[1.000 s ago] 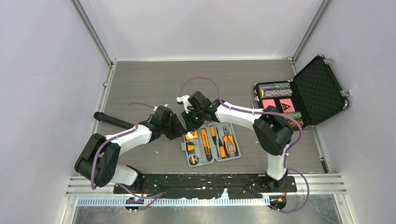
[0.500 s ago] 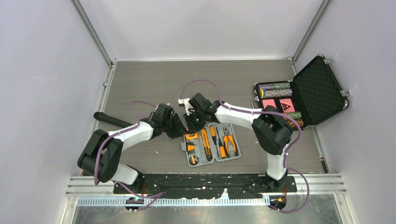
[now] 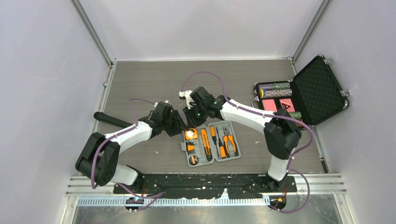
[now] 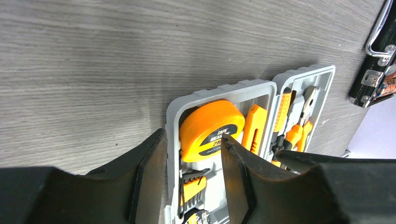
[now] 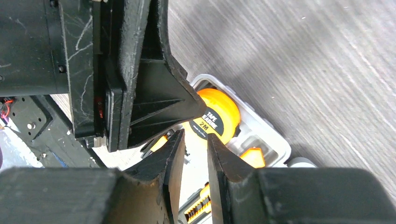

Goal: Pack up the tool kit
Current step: Adjust the tool in the toolbox.

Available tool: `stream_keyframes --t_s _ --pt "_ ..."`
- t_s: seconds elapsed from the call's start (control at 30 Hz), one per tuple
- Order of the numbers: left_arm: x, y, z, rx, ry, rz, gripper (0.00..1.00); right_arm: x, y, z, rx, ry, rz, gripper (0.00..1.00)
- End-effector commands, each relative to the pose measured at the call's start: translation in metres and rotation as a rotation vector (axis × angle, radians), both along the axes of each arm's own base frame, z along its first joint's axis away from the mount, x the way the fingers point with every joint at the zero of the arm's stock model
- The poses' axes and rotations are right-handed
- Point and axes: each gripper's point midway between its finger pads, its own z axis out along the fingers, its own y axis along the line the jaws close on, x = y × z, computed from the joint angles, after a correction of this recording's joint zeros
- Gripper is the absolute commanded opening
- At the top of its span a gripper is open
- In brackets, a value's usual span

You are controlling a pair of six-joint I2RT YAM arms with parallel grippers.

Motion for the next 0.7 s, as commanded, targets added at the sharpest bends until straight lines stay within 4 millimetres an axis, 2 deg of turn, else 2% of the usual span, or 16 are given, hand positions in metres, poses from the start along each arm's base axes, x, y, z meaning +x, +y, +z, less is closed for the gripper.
stream_keyframes --t_s 0.0,0.37,0.57,0.67 --pt "0.019 -0.004 0.023 -0.004 -0.084 -0.001 0.47 0.018 -0.007 0.023 0.02 -0.056 -0.067 0.31" --pt "0.024 -0.011 0.014 -0.002 -0.056 -0.013 0.48 0.022 -0.005 -0.025 -0.038 0.032 -0.069 0.33" --pt "0.018 -0.012 -0.003 0.007 0.006 -0.025 0.43 0.006 -0.012 -0.054 -0.08 0.119 -0.048 0.31" --pt "0.015 -0.014 -0.005 -0.007 0.02 -0.037 0.4 -0.003 -0.013 -0.067 -0.102 0.179 -0.031 0.26"
